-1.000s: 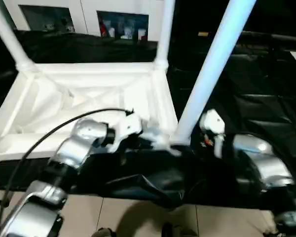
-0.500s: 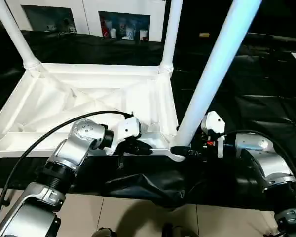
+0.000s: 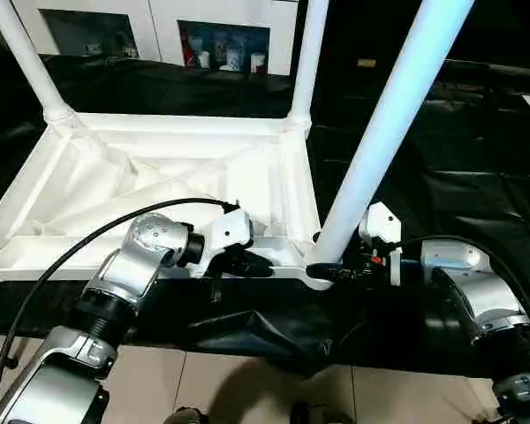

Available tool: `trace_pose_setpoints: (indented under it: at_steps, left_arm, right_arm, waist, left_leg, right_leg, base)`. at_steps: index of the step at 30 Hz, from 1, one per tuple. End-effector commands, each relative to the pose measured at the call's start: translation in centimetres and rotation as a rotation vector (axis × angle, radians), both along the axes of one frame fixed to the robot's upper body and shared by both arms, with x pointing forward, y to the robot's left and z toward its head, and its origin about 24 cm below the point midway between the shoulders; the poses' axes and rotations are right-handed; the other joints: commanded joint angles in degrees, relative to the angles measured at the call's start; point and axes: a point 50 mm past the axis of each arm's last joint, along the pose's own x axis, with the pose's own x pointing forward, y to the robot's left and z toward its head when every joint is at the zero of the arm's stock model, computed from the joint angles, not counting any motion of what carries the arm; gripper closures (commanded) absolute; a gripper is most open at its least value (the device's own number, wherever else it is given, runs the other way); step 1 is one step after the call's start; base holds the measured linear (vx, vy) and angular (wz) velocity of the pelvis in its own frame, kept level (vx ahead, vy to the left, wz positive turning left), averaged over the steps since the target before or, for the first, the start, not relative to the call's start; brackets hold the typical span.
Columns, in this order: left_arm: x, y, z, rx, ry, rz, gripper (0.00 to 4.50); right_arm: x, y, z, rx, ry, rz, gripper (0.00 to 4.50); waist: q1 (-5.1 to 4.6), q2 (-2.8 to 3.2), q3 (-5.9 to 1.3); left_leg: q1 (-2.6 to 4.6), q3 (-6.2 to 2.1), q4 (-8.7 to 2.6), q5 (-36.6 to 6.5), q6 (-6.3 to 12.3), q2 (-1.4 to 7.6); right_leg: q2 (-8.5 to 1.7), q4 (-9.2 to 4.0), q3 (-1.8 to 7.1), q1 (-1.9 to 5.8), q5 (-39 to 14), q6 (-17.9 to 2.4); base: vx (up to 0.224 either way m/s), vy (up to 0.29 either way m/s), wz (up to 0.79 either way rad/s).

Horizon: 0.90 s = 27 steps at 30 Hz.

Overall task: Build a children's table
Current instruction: Rotate leg to tighten

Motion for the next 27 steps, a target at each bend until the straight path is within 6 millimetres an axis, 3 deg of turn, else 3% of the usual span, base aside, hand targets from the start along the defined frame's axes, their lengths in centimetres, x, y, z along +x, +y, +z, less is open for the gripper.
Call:
trace_pose_setpoints:
  at_steps: [1, 6, 7, 10, 12, 13, 15, 17, 19, 20, 22, 24, 27]
  left_arm:
    - [-1.0, -0.2, -1.2, -0.004, 0.071, -0.048, 4.5]
    - [-0.5, -0.4, -1.4, -0.001, 0.06, 0.01, 4.5]
    - [0.1, -0.8, -1.7, 0.01, 0.036, 0.086, 4.5]
    - [1.0, -1.5, -2.0, 0.02, 0.007, 0.188, 4.5]
    - [2.1, -2.4, -2.2, 0.032, -0.024, 0.311, 4.5]
    - [2.4, -2.7, -2.3, 0.037, -0.03, 0.354, 4.5]
    - [2.6, -2.9, -2.3, 0.041, -0.033, 0.379, 4.5]
    - [3.3, -3.8, -2.5, 0.068, -0.054, 0.452, 4.5]
    - [3.3, -4.0, -2.5, 0.073, -0.056, 0.455, 4.5]
    - [3.4, -4.5, -2.6, 0.085, -0.064, 0.453, 4.5]
    - [3.4, -4.7, -2.5, 0.086, -0.071, 0.439, 4.5]
    - [3.2, -5.0, -2.4, 0.08, -0.086, 0.39, 4.5]
    - [3.2, -4.9, -2.4, 0.083, -0.084, 0.379, 4.5]
  right_arm:
    - [-0.3, -0.5, -0.9, -0.038, 0.033, -0.016, 1.95]
    - [0.1, -0.3, -1.5, -0.02, 0.031, -0.116, 1.96]
    - [0.6, 0.0, -2.2, 0.005, 0.028, -0.239, 1.96]
    - [1.1, 0.4, -3.0, 0.027, 0.029, -0.376, 1.98]
    - [2.0, 1.0, -3.8, 0.049, 0.028, -0.592, 1.99]
    - [2.2, 1.3, -4.0, 0.054, 0.025, -0.666, 1.99]
    - [2.4, 1.5, -4.1, 0.056, 0.024, -0.712, 1.99]
    - [3.1, 2.5, -4.4, 0.057, 0.014, -0.909, 1.99]
    - [3.2, 2.7, -4.4, 0.067, 0.015, -0.933, 1.99]
    - [3.7, 3.6, -4.2, 0.097, 0.016, -1.002, 1.99]
    - [4.0, 4.1, -3.9, 0.12, 0.013, -1.01, 1.99]
    - [4.3, 5.0, -3.3, 0.16, 0.007, -0.956, 1.99]
    - [4.4, 5.6, -2.8, 0.176, -0.006, -0.903, 1.99]
  waist:
    - [-0.1, -0.78, -3.77]
    - [-0.28, -0.82, -3.64]
    - [-0.5, -0.83, -3.42]
    - [-0.88, -0.91, -3.27]
    - [-1.28, -0.97, -3.16]
    - [-1.56, -0.89, -3.05]
    - [-1.76, -1.06, -3.14]
    - [-1.78, -0.66, -3.14]
    - [-2.01, -0.76, -3.09]
    - [-2.02, -0.51, -3.06]
    - [-2.28, -0.76, -3.12]
    - [-2.4, -0.67, -3.09]
    - [-2.53, -0.79, -3.1]
  left_leg:
    - [0.39, -0.03, -2.62, -5.62, 7.43, 1.03]
    - [0.29, -0.08, -2.69, -6.25, 6.94, 0.96]
    - [0.31, -0.06, -2.77, -7.8, 6.12, 0.92]
    - [0.45, -0.26, -2.87, -10.84, 3.64, 0.74]
    - [0.49, -0.48, -3.09, -13.03, 2.13, 0.72]
    - [0.76, -0.5, -3.16, -14.31, 1.26, 0.57]
    - [0.43, -0.9, -3.36, -15.13, 1.0, 0.47]
    - [0.65, -0.89, -3.43, -15.26, 1.33, 0.59]
    - [0.68, -0.9, -3.53, -16.41, 0.75, 0.44]
    - [0.95, -0.93, -3.55, -17.75, 0.92, 0.45]
    - [0.51, -1.14, -3.69, -18.39, 0.73, 0.36]
    - [0.76, -1.04, -3.6, -19.47, 1.24, 0.38]
    - [0.51, -1.0, -3.63, -19.17, 1.62, 0.43]
  right_leg:
    - [-3.04, -2.39, 2.12, 3.89, -6.98, -14.29]
    - [-3.1, -2.59, 2.12, 3.8, -8.46, -13.92]
    - [-3.02, -3.04, 2.12, 3.5, -11.46, -13.12]
    - [-3.1, -3.79, 2.08, 3.21, -18.56, -10.76]
    - [-3.09, -4.25, 2.03, 3.02, -22.76, -9.15]
    - [-2.98, -4.63, 1.98, 2.59, -25.3, -8.25]
    - [-3.16, -4.89, 1.68, 3.05, -28.24, -6.69]
    - [-3.17, -5.14, 1.74, 2.71, -27.97, -6.25]
    - [-3.07, -5.38, 1.61, 2.48, -28.87, -5.79]
    - [-3.17, -5.64, 1.66, 2.09, -29.58, -5.37]
    - [-3.07, -5.57, 1.42, 2.59, -29.63, -4.78]
    - [-3.07, -5.77, 1.46, 2.13, -29.41, -4.91]
    - [-3.09, -5.58, 1.58, 2.31, -27.89, -5.55]
  base:
    - [0.0, 0.0, 0.0]
    - [0.0, 0.0, 0.0]
    - [0.0, 0.0, 0.0]
    - [0.0, 0.0, 0.0]
    - [0.0, 0.0, 0.0]
    - [0.0, 0.0, 0.0]
    - [0.0, 0.0, 0.0]
    - [0.0, 0.0, 0.0]
    - [0.0, 0.0, 0.0]
    - [0.0, 0.0, 0.0]
    - [0.0, 0.0, 0.0]
    - [0.0, 0.0, 0.0]
    - [0.0, 0.0, 0.0]
